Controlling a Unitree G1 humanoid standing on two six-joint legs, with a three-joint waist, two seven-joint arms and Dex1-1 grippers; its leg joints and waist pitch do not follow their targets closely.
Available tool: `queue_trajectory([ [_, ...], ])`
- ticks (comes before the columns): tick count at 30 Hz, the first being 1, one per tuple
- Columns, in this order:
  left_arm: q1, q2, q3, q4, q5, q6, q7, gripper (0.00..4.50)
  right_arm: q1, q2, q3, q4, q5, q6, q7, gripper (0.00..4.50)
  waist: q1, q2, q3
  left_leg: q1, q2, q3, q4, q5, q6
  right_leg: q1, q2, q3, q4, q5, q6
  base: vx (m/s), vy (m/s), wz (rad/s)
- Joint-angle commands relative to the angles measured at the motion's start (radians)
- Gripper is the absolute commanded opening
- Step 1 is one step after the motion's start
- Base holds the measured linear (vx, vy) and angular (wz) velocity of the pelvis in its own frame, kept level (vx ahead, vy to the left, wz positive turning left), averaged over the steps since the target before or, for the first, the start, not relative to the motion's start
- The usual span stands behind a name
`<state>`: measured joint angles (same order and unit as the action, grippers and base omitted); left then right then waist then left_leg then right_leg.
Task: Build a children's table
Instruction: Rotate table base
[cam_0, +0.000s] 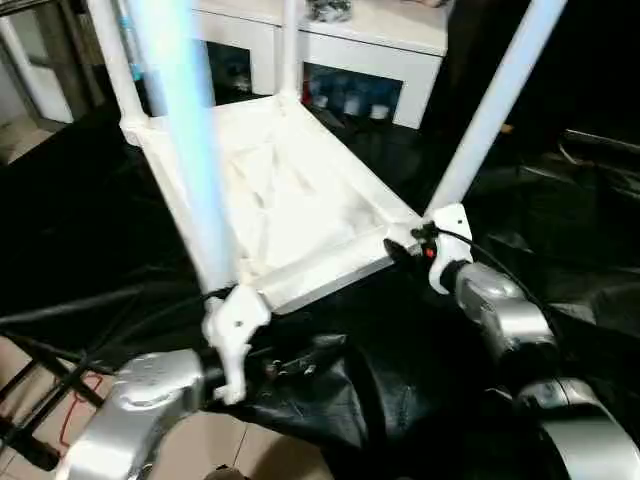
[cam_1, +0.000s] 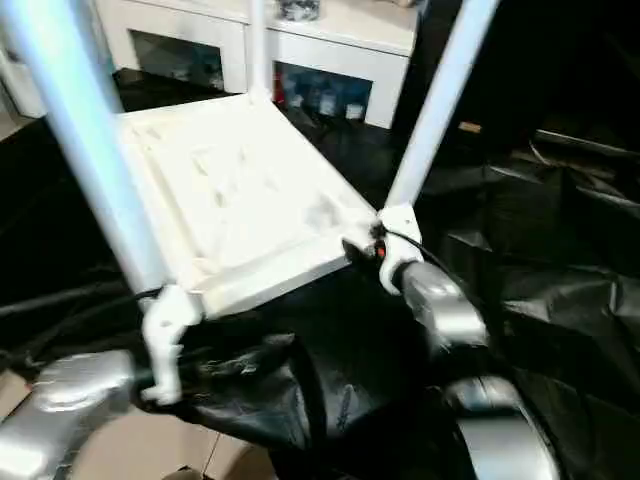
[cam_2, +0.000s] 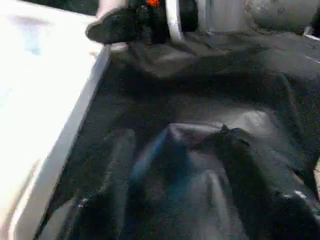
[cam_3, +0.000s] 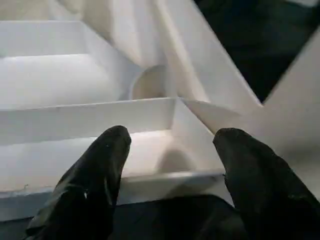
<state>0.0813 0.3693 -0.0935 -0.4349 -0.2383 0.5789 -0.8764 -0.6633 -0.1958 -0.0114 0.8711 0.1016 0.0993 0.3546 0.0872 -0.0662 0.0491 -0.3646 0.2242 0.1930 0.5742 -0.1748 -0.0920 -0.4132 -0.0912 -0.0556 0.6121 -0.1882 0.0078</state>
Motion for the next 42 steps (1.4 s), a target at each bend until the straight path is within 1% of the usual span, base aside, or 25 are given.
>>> queue_trajectory([
  [1,0.01,0.017,0.014,-0.033,-0.02,0.025,-0.018,3.4,-0.002,-0.012,-0.012,0.054,-0.027,-0.002,-0.057,3.17,-0.006,0.007,-0.054,0.011,0.002,0.005,-0.063,-0.208,-0.012,0.039,-0.022,0.033,-0.063,-0.189,-0.148,0.0,0.0,0.0],
  [2,0.037,0.061,0.03,-0.059,-0.041,0.04,-0.045,3.5,-0.028,-0.006,-0.012,0.105,-0.032,-0.023,-0.088,3.17,-0.007,0.005,-0.054,0.011,0.003,0.005,-0.062,-0.218,-0.02,0.038,-0.023,0.033,-0.06,-0.185,-0.147,0.0,0.0,0.0],
  [5,0.075,0.115,0.062,-0.085,-0.07,0.05,-0.081,3.85,-0.058,-0.003,-0.016,0.164,-0.042,-0.052,-0.113,3.17,-0.01,0.004,-0.053,0.014,0.003,0.005,-0.063,-0.265,-0.029,0.033,-0.02,0.033,-0.063,-0.209,-0.139,0.0,0.0,0.0],
  [6,0.075,0.115,0.062,-0.085,-0.07,0.05,-0.081,3.85,-0.058,-0.003,-0.016,0.164,-0.042,-0.052,-0.113,3.17,-0.01,0.005,-0.053,0.014,0.003,0.005,-0.064,-0.271,-0.031,0.033,-0.019,0.034,-0.064,-0.213,-0.136,0.0,0.0,0.0],
  [7,0.098,0.149,0.086,-0.101,-0.092,0.061,-0.102,3.93,-0.073,-0.001,-0.022,0.194,-0.044,-0.067,-0.12,3.17,-0.009,0.007,-0.053,0.016,0.003,0.005,-0.064,-0.276,-0.032,0.031,-0.018,0.034,-0.064,-0.213,-0.135,0.0,0.0,0.0],
  [8,0.128,0.192,0.122,-0.119,-0.121,0.08,-0.129,3.97,-0.089,-0.001,-0.025,0.226,-0.048,-0.09,-0.126,3.17,-0.012,0.004,-0.054,0.01,0.001,0.003,-0.064,-0.289,-0.035,0.033,-0.019,0.034,-0.06,-0.22,-0.139,0.0,0.0,0.0],
  [9,0.131,0.197,0.128,-0.121,-0.124,0.081,-0.133,4.04,-0.09,-0.002,-0.025,0.229,-0.049,-0.094,-0.125,3.17,-0.013,0.004,-0.053,0.011,0.001,0.003,-0.064,-0.294,-0.035,0.032,-0.018,0.035,-0.062,-0.227,-0.137,0.0,0.0,0.0],
  [10,0.147,0.221,0.164,-0.122,-0.14,0.084,-0.147,4.16,-0.097,-0.003,-0.026,0.241,-0.048,-0.11,-0.115,3.17,-0.012,0.003,-0.052,0.014,0.001,0.005,-0.062,-0.306,-0.033,0.029,-0.018,0.036,-0.063,-0.236,-0.135,0.0,0.0,0.0],
  [13,0.128,0.231,0.231,-0.068,-0.14,0.048,-0.118,4.38,-0.096,-0.01,-0.018,0.235,-0.044,-0.152,-0.058,3.17,-0.011,0.003,-0.053,0.015,0.002,0.004,-0.063,-0.312,-0.032,0.027,-0.015,0.038,-0.063,-0.233,-0.134,0.0,0.0,0.0],
  [15,0.105,0.228,0.247,-0.03,-0.124,0.025,-0.095,4.48,-0.084,-0.016,-0.015,0.21,-0.038,-0.166,-0.023,3.17,-0.011,0.002,-0.054,0.012,0.001,0.003,-0.062,-0.309,-0.029,0.03,-0.013,0.041,-0.061,-0.218,-0.135,0.0,0.0,0.0],
  [17,0.077,0.223,0.261,0.012,-0.116,-0.003,-0.074,4.48,-0.054,-0.026,-0.016,0.157,-0.021,-0.175,0.033,3.17,-0.007,0.002,-0.057,0.012,0.0,0.004,-0.059,-0.281,-0.02,0.034,-0.014,0.043,-0.058,-0.178,-0.135,0.0,0.0,0.0],
  [20,0.036,0.202,0.269,0.035,-0.147,-0.023,-0.063,4.48,-0.006,-0.048,-0.01,0.097,-0.02,-0.181,0.069,3.17,-0.005,0.0,-0.06,0.01,-0.001,0.005,-0.057,-0.226,-0.01,0.039,-0.013,0.044,-0.052,-0.117,-0.152,0.0,0.0,0.0],
  [22,-0.012,0.173,0.264,0.062,-0.158,-0.046,-0.048,4.48,0.026,-0.065,-0.004,0.064,-0.03,-0.187,0.07,3.17,-0.001,0.002,-0.061,0.015,-0.002,0.007,-0.055,-0.22,-0.009,0.037,-0.013,0.045,-0.052,-0.106,-0.158,0.0,0.0,0.0],
  [25,-0.093,0.118,0.243,0.104,-0.184,-0.062,-0.049,4.48,0.067,-0.079,-0.011,0.016,-0.033,-0.176,0.057,3.17,-0.002,-0.002,-0.061,0.01,-0.002,0.006,-0.054,-0.223,-0.016,0.041,-0.015,0.046,-0.052,-0.123,-0.161,0.0,0.0,0.0],
  [26,-0.132,0.088,0.223,0.114,-0.218,-0.045,-0.062,4.48,0.083,-0.086,-0.011,0.001,-0.044,-0.157,0.035,3.17,-0.001,0.001,-0.061,0.011,-0.003,0.006,-0.054,-0.229,-0.021,0.04,-0.015,0.047,-0.053,-0.137,-0.158,0.0,0.0,0.0],
  [28,-0.145,0.076,0.216,0.116,-0.234,-0.032,-0.067,4.48,0.086,-0.089,-0.009,0.001,-0.051,-0.148,0.022,3.17,-0.002,-0.001,-0.062,0.012,-0.003,0.006,-0.053,-0.227,-0.027,0.04,-0.015,0.047,-0.051,-0.135,-0.162,0.0,0.0,0.0],
  [29,-0.168,0.061,0.198,0.134,-0.232,-0.044,-0.065,4.48,0.094,-0.092,-0.008,-0.01,-0.067,-0.14,0.002,3.17,-0.004,-0.002,-0.063,0.008,-0.005,0.005,-0.052,-0.228,-0.026,0.042,-0.015,0.047,-0.05,-0.131,-0.163,0.0,0.0,0.0],
  [30,-0.214,0.035,0.17,0.183,-0.222,-0.069,-0.06,4.48,0.104,-0.099,-0.004,-0.026,-0.094,-0.123,-0.033,3.17,-0.005,0.003,-0.061,0.008,-0.006,0.006,-0.051,-0.228,-0.026,0.041,-0.013,0.047,-0.053,-0.143,-0.153,0.0,0.0,0.0],
  [31,-0.224,0.03,0.164,0.194,-0.22,-0.073,-0.059,4.48,0.106,-0.101,-0.002,-0.03,-0.099,-0.118,-0.042,3.17,-0.005,0.0,-0.06,0.009,-0.007,0.006,-0.051,-0.229,-0.028,0.04,-0.012,0.047,-0.058,-0.156,-0.146,0.0,0.0,0.0],
  [32,-0.249,0.016,0.147,0.224,-0.209,-0.085,-0.057,4.48,0.106,-0.103,-0.001,-0.029,-0.105,-0.106,-0.06,3.17,-0.005,0.004,-0.062,0.009,-0.007,0.005,-0.051,-0.247,-0.034,0.041,-0.014,0.047,-0.057,-0.179,-0.139,0.0,0.0,0.0],
  [34,-0.268,0.008,0.132,0.246,-0.196,-0.093,-0.059,4.48,0.106,-0.101,-0.004,-0.028,-0.102,-0.095,-0.067,3.17,-0.007,0.002,-0.063,0.009,-0.007,0.004,-0.05,-0.256,-0.036,0.04,-0.014,0.047,-0.058,-0.19,-0.136,0.0,0.0,0.0],
  [35,-0.307,-0.015,0.093,0.284,-0.174,-0.105,-0.063,4.48,0.093,-0.085,0.003,0.002,-0.096,-0.096,-0.051,3.17,-0.01,0.009,-0.064,0.011,-0.006,0.003,-0.05,-0.259,-0.034,0.039,-0.012,0.047,-0.058,-0.181,-0.135,0.0,0.0,0.0],
  [38,-0.35,-0.049,0.046,0.312,-0.168,-0.105,-0.07,4.48,0.062,-0.053,0.015,0.064,-0.093,-0.108,-0.034,3.17,-0.012,0.005,-0.066,0.011,-0.005,0.003,-0.049,-0.258,-0.029,0.038,-0.014,0.046,-0.056,-0.163,-0.154,0.0,0.0,0.0],
  [39,-0.358,-0.056,0.03,0.311,-0.17,-0.106,-0.074,4.48,0.054,-0.045,0.021,0.078,-0.099,-0.112,-0.037,3.17,-0.009,0.008,-0.067,0.01,-0.003,0.001,-0.05,-0.249,-0.029,0.041,-0.017,0.045,-0.053,-0.142,-0.167,0.0,0.0,0.0],
  [42,-0.383,-0.09,-0.025,0.304,-0.178,-0.099,-0.084,4.48,0.033,-0.017,0.033,0.106,-0.114,-0.115,-0.044,3.17,-0.008,0.006,-0.069,0.009,-0.002,0.004,-0.047,-0.21,-0.022,0.045,-0.016,0.046,-0.044,-0.069,-0.19,0.0,0.0,0.0],
])
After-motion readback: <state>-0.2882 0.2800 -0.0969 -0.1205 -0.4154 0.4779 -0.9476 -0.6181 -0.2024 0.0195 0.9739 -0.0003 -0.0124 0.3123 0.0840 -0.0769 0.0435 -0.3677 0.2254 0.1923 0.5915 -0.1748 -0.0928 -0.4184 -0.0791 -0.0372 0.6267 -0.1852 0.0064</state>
